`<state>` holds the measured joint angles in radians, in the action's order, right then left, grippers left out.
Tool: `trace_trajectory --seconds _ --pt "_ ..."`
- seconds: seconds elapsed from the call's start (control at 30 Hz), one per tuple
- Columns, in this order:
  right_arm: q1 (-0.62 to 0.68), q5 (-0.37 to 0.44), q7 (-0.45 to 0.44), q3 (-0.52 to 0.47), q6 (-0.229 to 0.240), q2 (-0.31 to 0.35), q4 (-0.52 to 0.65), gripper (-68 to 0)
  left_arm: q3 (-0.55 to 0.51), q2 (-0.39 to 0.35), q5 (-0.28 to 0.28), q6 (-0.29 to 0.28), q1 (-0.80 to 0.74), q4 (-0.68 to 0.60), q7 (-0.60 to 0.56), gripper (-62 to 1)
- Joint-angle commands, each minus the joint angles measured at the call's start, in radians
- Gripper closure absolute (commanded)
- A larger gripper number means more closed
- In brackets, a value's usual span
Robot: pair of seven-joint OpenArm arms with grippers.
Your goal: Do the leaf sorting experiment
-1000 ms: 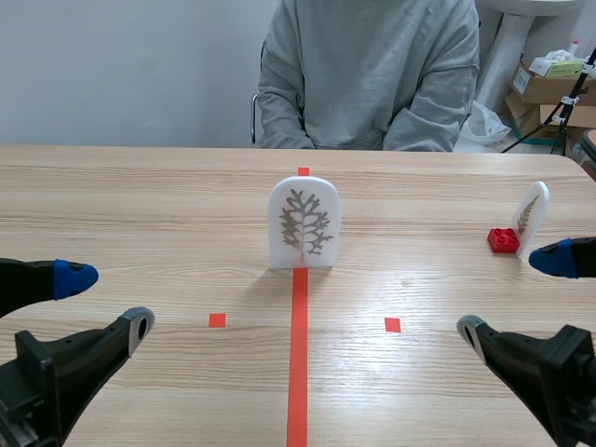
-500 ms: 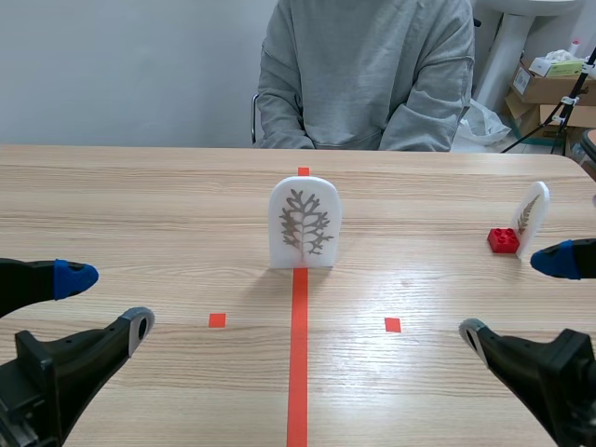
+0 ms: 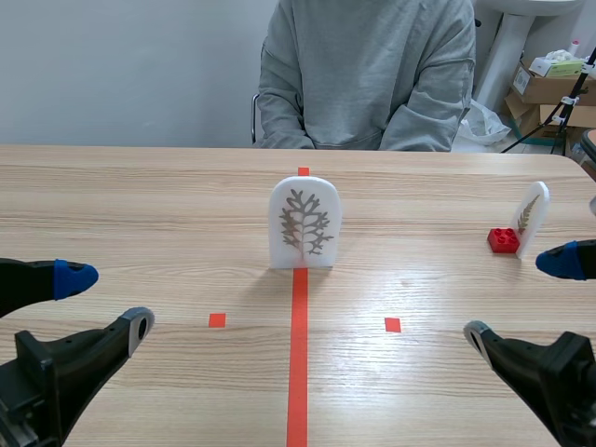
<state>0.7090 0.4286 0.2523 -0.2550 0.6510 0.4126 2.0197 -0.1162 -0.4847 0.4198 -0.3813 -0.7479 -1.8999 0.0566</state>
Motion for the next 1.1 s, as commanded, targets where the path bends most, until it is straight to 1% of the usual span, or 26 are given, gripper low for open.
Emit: trace_trajectory --seconds 0.0,0.07,0.1,0.17,0.2,0.3,0.4,0.47,0.53,0.63,0.73,0.83,0.93,1.07 --pt "-0.014 -0.009 -0.011 -0.001 -0.005 0.008 -0.001 -59.1 -0.004 0.008 0.006 -0.003 0.003 -0.021 -0.011 -45.4" --pt "-0.021 -0.027 -0.008 -0.001 -0.033 0.008 -0.001 -59.1 -0.004 0.008 0.006 -0.003 0.003 -0.021 -0.011 -45.4" --pt "-0.032 -0.048 -0.001 -0.001 -0.042 0.008 -0.001 -59.1 -0.004 0.008 0.006 -0.003 0.003 -0.021 -0.011 -45.4" --pt "-0.072 -0.091 0.017 -0.001 -0.042 0.009 -0.007 -59.1 -0.004 0.008 0.006 -0.003 0.003 -0.021 -0.011 -45.4" --pt "-0.098 -0.097 0.028 0.000 -0.042 0.013 -0.017 -59.1 -0.004 0.008 0.006 -0.003 0.003 -0.021 -0.010 -45.4" --pt "-0.180 -0.097 0.037 0.036 -0.047 0.076 -0.076 -59.1 -0.004 0.008 0.006 -0.003 0.003 -0.021 -0.010 -45.4" --pt "-0.298 -0.097 0.024 0.115 -0.060 0.138 -0.188 -59.1 -0.003 0.008 0.006 -0.003 0.003 -0.021 -0.011 -45.4" --pt "-0.388 -0.097 0.011 0.181 -0.060 0.165 -0.279 -59.1 -0.003 0.008 0.006 -0.003 0.003 -0.021 -0.010 -45.4" --pt "-0.488 -0.096 0.002 0.257 -0.060 0.178 -0.372 -59.1 -0.003 0.008 0.006 -0.003 0.003 -0.021 -0.010 -45.4" --pt "-0.644 -0.096 -0.013 0.379 -0.060 0.180 -0.504 -59.1 -0.003 0.008 0.006 -0.003 0.003 -0.021 -0.011 -45.4" --pt "-0.802 -0.097 -0.041 0.521 -0.060 0.169 -0.629 -59.1 -0.003 0.008 0.006 -0.003 0.003 -0.021 -0.010 -45.4" --pt "-0.947 -0.097 -0.042 0.654 -0.060 0.134 -0.745 -59.1 -0.003 0.008 0.006 -0.003 0.003 -0.021 -0.010 -45.4" --pt "-1.072 -0.106 -0.048 0.761 -0.060 0.073 -0.863 -59.1 -0.003 0.009 0.006 -0.003 0.003 -0.021 -0.002 -45.4" --pt "-1.191 -0.140 -0.075 0.853 -0.060 -0.026 -1.009 -59.1 -0.004 0.034 0.006 -0.003 0.003 -0.021 0.008 -45.4"
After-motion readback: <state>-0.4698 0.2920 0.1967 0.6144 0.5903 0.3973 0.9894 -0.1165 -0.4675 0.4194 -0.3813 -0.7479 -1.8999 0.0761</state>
